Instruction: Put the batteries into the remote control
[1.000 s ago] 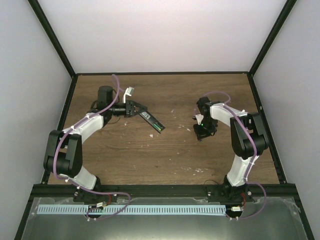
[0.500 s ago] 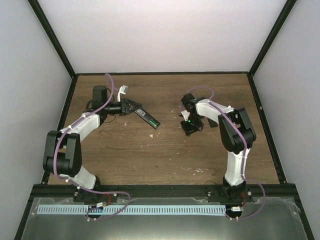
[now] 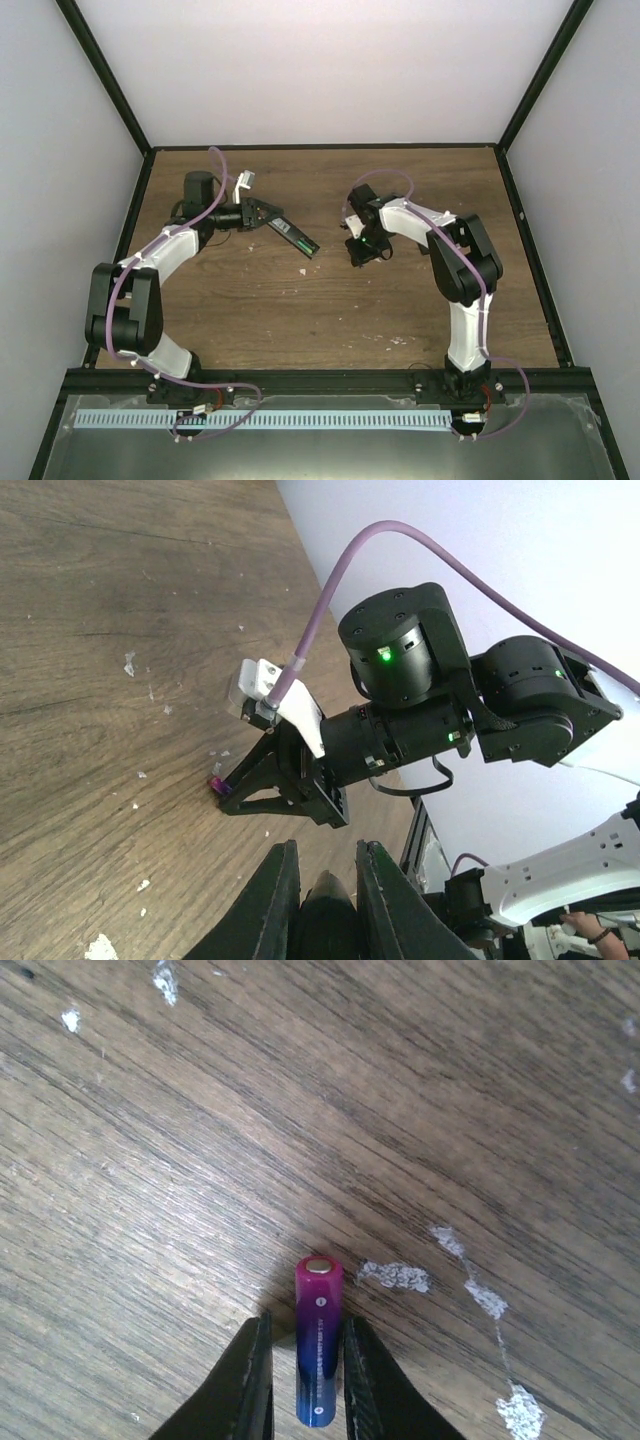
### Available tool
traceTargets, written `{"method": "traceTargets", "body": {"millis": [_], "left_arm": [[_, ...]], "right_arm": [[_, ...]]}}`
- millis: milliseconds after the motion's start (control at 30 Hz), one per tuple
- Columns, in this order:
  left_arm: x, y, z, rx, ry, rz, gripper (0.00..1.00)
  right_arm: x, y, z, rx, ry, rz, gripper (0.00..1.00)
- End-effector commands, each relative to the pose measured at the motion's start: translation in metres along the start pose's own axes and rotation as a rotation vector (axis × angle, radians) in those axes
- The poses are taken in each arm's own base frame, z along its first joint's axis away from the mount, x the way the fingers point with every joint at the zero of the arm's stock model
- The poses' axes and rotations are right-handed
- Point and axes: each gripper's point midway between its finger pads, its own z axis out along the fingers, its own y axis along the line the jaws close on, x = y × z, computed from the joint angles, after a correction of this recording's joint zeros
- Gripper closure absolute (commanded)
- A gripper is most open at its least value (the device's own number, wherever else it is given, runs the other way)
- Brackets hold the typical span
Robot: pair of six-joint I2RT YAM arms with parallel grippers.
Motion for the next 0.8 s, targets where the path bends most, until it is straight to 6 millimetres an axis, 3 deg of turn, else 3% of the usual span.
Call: {"method": "traceTargets", "body": {"millis": [0, 500, 767], "left_arm": [[-0.001, -0.005, -0.004, 0.003, -0.009, 0.033, 1.0], [-0.002, -0.003, -0.004, -0.002, -0.008, 0.026, 1.0], [-0.001, 0.002, -0.002, -0.004, -0.006, 0.018, 1.0]], "right_arm": [[0.003, 0.001, 0.003, 0.015, -0.02, -0.01, 0.84], [0.036, -0.004, 0.014, 0.051, -0.01, 0.007, 0.85], [0.04, -0.005, 0.009, 0.066, -0.008, -0.003, 0.97]]}}
